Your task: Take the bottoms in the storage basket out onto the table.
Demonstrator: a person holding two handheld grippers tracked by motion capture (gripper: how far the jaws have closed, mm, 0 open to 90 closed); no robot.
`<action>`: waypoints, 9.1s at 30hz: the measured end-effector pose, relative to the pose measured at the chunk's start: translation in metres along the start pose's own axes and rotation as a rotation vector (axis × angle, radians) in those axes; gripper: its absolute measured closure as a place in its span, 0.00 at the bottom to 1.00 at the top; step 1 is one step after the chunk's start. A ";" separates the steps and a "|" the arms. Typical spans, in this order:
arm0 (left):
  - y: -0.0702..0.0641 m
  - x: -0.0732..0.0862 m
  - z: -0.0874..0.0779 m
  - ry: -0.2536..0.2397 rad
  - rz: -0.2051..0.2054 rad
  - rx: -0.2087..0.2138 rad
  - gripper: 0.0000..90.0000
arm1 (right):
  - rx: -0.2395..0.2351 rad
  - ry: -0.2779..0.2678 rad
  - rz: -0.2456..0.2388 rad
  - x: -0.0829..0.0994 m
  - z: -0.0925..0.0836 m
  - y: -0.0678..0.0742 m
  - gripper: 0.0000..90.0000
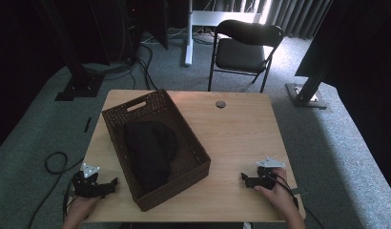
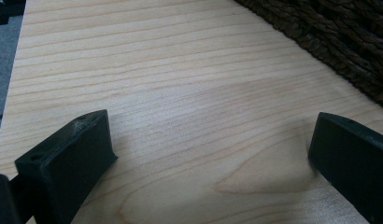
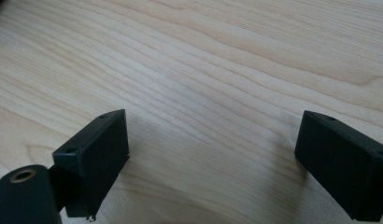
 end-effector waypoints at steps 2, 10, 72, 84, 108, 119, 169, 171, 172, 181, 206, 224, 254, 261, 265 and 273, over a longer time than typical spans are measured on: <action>0.000 0.000 0.000 -0.001 0.000 0.000 0.00 | 0.002 0.000 0.001 0.000 0.000 0.000 0.11; 0.000 0.000 0.000 0.000 0.000 0.000 0.00 | 0.018 -0.001 0.020 -0.001 0.000 0.000 0.11; 0.000 0.000 0.000 0.000 0.000 0.000 0.00 | -0.015 -0.317 0.003 -0.138 -0.051 0.039 0.11; 0.000 0.000 0.000 -0.002 -0.001 0.000 0.00 | -0.064 -0.355 -0.031 -0.171 -0.051 0.070 0.11; 0.000 0.000 0.000 -0.001 0.000 0.000 0.00 | -0.066 -0.407 -0.158 -0.225 -0.038 0.144 0.14; 0.000 0.000 0.000 -0.002 0.001 -0.001 0.00 | -0.178 -0.400 -0.195 -0.249 -0.023 0.199 0.14; 0.000 0.000 0.000 0.000 0.003 0.001 0.00 | -0.372 0.110 -0.073 -0.240 0.104 0.281 0.12; 0.000 0.000 0.000 -0.001 0.003 0.001 0.00 | -0.382 0.116 -0.078 -0.238 0.104 0.284 0.12; 0.000 0.000 0.000 -0.001 0.003 0.001 0.00 | -0.393 0.123 -0.099 -0.235 0.103 0.287 0.12; 0.000 0.000 0.000 -0.001 0.001 0.002 0.00 | -0.431 0.222 -0.132 -0.212 0.111 0.305 0.12; 0.000 0.000 0.000 -0.001 0.000 0.002 0.00 | -0.430 0.110 -0.357 -0.214 0.088 0.314 0.77; 0.000 0.000 0.000 -0.003 0.003 0.000 0.00 | -0.437 -0.175 -0.336 -0.249 0.038 0.300 0.80; 0.000 0.000 0.000 0.001 0.005 0.001 0.00 | -0.433 -0.477 -0.340 -0.287 -0.042 0.289 0.80; 0.000 0.000 0.000 0.001 0.005 0.001 0.00 | -0.426 -0.596 -0.326 -0.297 -0.066 0.286 0.80; 0.000 0.000 0.000 0.001 0.004 0.001 0.00 | -0.425 -0.666 -0.316 -0.301 -0.076 0.284 0.80; 0.000 0.000 0.000 0.001 0.005 0.001 0.00 | -0.425 -0.678 -0.309 -0.304 -0.080 0.281 0.80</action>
Point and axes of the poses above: each handheld gripper's, and its own axes: z roughly forward along the jaws, x roughly out of its underside, y roughly to its left, the point moved 10 cm from there along z, roughly forward along the jaws, and after that the axes turned 6 degrees about y, right-handed, at the moved point
